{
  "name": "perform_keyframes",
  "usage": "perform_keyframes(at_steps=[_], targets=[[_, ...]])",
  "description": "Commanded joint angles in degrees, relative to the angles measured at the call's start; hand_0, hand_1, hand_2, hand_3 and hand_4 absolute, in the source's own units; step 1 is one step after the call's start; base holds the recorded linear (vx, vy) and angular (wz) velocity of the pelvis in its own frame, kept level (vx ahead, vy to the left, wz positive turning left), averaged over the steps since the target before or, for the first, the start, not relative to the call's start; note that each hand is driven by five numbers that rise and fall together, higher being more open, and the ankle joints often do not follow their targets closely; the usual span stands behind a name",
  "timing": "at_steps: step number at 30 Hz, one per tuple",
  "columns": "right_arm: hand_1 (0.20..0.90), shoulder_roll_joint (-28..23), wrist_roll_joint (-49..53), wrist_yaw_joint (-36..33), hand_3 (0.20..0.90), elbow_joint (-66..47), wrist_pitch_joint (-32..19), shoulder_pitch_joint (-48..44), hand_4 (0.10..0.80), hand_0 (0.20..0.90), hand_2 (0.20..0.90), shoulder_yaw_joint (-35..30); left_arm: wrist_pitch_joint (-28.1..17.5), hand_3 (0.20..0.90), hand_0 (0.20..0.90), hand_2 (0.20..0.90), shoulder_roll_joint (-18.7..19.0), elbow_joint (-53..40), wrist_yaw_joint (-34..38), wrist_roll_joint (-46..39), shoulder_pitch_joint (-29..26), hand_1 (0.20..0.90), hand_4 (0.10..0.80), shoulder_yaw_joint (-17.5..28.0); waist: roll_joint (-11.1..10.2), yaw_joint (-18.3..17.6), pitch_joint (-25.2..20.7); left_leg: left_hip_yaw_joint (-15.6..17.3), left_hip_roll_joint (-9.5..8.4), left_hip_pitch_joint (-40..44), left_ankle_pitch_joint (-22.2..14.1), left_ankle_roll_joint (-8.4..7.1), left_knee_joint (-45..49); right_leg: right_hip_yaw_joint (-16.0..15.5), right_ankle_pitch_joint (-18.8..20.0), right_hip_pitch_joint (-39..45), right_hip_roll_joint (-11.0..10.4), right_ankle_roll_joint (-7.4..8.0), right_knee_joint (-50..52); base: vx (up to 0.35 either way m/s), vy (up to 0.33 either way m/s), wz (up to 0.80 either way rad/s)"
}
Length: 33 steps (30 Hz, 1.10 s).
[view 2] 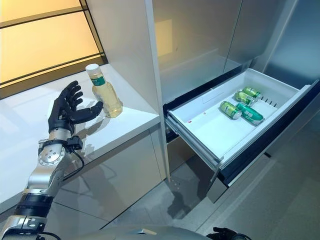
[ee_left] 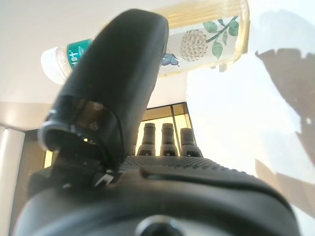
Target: Put drinks into fridge and close the fridge
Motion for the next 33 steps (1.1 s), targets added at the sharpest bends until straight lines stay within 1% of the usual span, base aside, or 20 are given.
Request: perform_keyframes(at_steps=[1,8,9,10,12,13,14,17,18,19,22,23,27,28,30,31,33], targets=[[0.9,0.6,-0.8,2.0,0.9,0.7,0.3,-1.2,0.8,0.9,0.9,2.0,-3.1,0.9,0.9,0.9,2.1,1.5,2.7,1.5,-11.4,0.9,0.8,1.8,-0.1,-0.9,-0.8,0.5,-4.0,1.3,-5.7,4.23,0.2,3.6,3.7,-5.0,0.1,3.08,1.9,0.0,0.0,0.0],[0.9,0.7,-0.3,1.8,0.9,0.9,0.3,-1.2,0.8,0.9,0.9,2.5,-2.8,0.9,0.9,0.9,3.3,4.5,4.9,1.9,-13.0,0.9,0.8,1.7,-0.1,-1.1,-1.0,0.8,-3.92,1.4,-5.8,4.19,0.2,3.7,3.7,-5.0,0.1,3.1,1.9,0.018,-0.002,-0.04],[0.9,0.7,-0.4,1.9,0.9,1.0,0.3,-1.1,0.8,0.9,0.9,2.5,-2.7,0.9,0.9,0.9,3.1,4.8,5.3,2.7,-13.0,0.9,0.8,1.7,-0.1,-1.2,-1.1,0.7,-3.87,1.7,-6.4,4.19,0.2,3.8,3.2,-4.6,0.2,3.12,1.8,0.0,0.0,0.0],[0.9,0.7,-0.4,2.0,0.9,1.1,0.2,-1.1,0.8,0.9,0.9,2.4,-3.0,0.9,0.9,0.9,3.1,5.1,5.4,2.8,-13.1,0.9,0.8,1.7,-0.1,-1.2,-1.1,0.8,-3.92,1.4,-5.8,4.17,0.3,3.8,3.6,-5.0,0.1,3.1,2.0,0.048,-0.005,-0.02],[0.9,0.7,-0.5,2.1,0.9,1.3,0.0,-1.0,0.8,0.9,0.9,2.4,-2.9,0.9,0.9,0.9,3.2,5.5,5.9,3.8,-13.1,0.9,0.8,1.8,-0.1,-1.3,-1.1,0.8,-3.84,1.8,-6.4,4.17,0.3,3.8,3.1,-4.5,0.2,3.11,1.8,0.016,0.0,-0.04],[0.9,0.7,-0.6,2.1,0.9,1.3,0.0,-1.0,0.8,0.9,0.9,2.5,-3.3,0.9,0.9,0.9,3.3,5.9,6.6,3.9,-13.2,0.9,0.8,1.8,-0.1,-1.3,-1.1,0.8,-3.92,1.5,-5.9,4.19,0.3,3.9,3.6,-5.0,0.1,3.08,2.0,0.015,0.002,-0.06],[0.9,0.7,-0.7,2.1,0.9,1.3,0.0,-1.0,0.8,0.9,0.9,2.5,-3.3,0.9,0.9,0.9,3.3,6.1,6.8,3.8,-13.2,0.9,0.8,1.7,0.0,-1.4,-1.1,0.7,-3.89,1.8,-6.4,4.21,0.3,4.0,3.1,-4.6,0.2,3.1,1.9,0.014,0.003,-0.04],[0.9,0.6,-0.7,2.3,0.9,1.5,0.0,-1.2,0.8,0.9,0.9,2.6,-3.9,0.9,0.9,0.9,3.9,7.3,7.7,4.1,-14.0,0.9,0.8,1.7,0.0,-1.5,-1.2,0.9,-3.85,1.9,-6.4,4.17,0.2,4.0,3.2,-4.6,0.2,3.16,1.9,0.016,0.0,-0.01],[0.9,0.6,-0.7,2.4,0.9,1.4,0.1,-1.2,0.8,0.9,0.9,2.6,-3.9,0.9,0.9,0.9,3.9,7.4,7.8,4.1,-14.0,0.9,0.8,1.7,0.0,-1.5,-1.2,1.0,-3.9,1.6,-5.9,4.15,0.2,3.9,3.6,-4.9,0.2,3.14,2.0,0.0,0.0,0.0],[0.9,0.5,-0.6,2.4,0.9,1.5,0.2,-1.3,0.8,0.9,0.9,2.7,-4.4,0.9,0.9,0.9,4.2,7.8,8.2,3.8,-14.4,0.9,0.8,1.6,0.0,-1.6,-1.2,0.9,-3.87,1.9,-6.4,4.17,0.3,4.0,3.2,-4.6,0.2,3.16,1.9,0.0,0.0,0.0],[0.9,0.5,-0.5,2.4,0.9,1.5,0.3,-1.2,0.8,0.9,0.9,2.7,-4.8,0.9,0.9,0.9,4.3,8.0,8.4,4.1,-14.8,0.9,0.8,1.7,-0.1,-1.6,-1.2,1.0,-3.91,1.6,-5.9,4.15,0.4,4.1,3.6,-4.9,0.2,3.11,2.0,0.017,-0.001,-0.01],[0.9,0.6,-0.2,2.3,0.9,1.4,0.3,-1.1,0.8,0.9,0.9,2.9,-4.9,0.9,0.9,0.9,4.5,8.0,8.6,4.1,-15.0,0.9,0.8,1.6,0.0,-1.6,-1.3,0.9,-3.86,1.9,-6.5,4.16,0.3,4.1,3.1,-4.6,0.2,3.15,2.0,0.0,0.0,0.0],[0.9,0.6,-0.1,2.2,0.9,1.5,0.3,-1.1,0.8,0.9,0.9,3.2,-5.4,0.9,0.9,0.9,4.8,8.5,8.6,3.6,-16.0,0.9,0.8,1.5,0.0,-1.8,-1.3,0.9,-3.84,2.0,-6.5,4.16,0.4,4.3,3.1,-4.6,0.3,3.09,2.1,0.012,-0.001,0.0],[0.9,0.6,-0.1,2.3,0.9,1.5,0.3,-1.2,0.8,0.9,0.9,3.1,-5.5,0.9,0.9,0.9,4.9,8.5,8.5,3.4,-16.2,0.9,0.8,1.5,-0.1,-1.8,-1.2,1.0,-3.89,1.7,-6.0,4.16,0.4,4.3,3.5,-5.0,0.2,3.06,2.3,0.0,0.0,0.0],[0.9,0.6,-0.3,2.4,0.9,1.8,0.1,-1.2,0.8,0.9,0.9,3.2,-6.2,0.9,0.9,0.9,4.9,8.7,8.6,3.4,-16.7,0.9,0.8,1.4,-0.1,-1.9,-1.3,0.9,-3.88,2.1,-6.5,4.2,0.4,4.4,3.1,-4.6,0.3,3.11,2.2,0.0,0.0,0.0],[0.9,0.6,-0.3,2.4,0.9,1.8,0.1,-1.2,0.8,0.9,0.9,3.2,-6.3,0.9,0.9,0.9,4.9,8.6,8.6,3.4,-16.8,0.9,0.8,1.4,-0.1,-1.9,-1.2,1.0,-3.92,1.8,-6.0,4.19,0.4,4.4,3.5,-5.0,0.2,3.08,2.3,0.0,0.0,0.0],[0.9,0.6,-0.1,2.5,0.9,2.0,0.0,-1.3,0.8,0.9,0.9,3.3,-6.3,0.9,0.9,0.9,4.9,8.6,7.9,1.9,-17.5,0.9,0.8,1.1,-0.2,-2.0,-1.3,1.1,-3.94,1.7,-6.1,4.22,0.4,4.4,3.5,-5.1,0.2,3.1,2.3,0.0,0.0,0.0]])
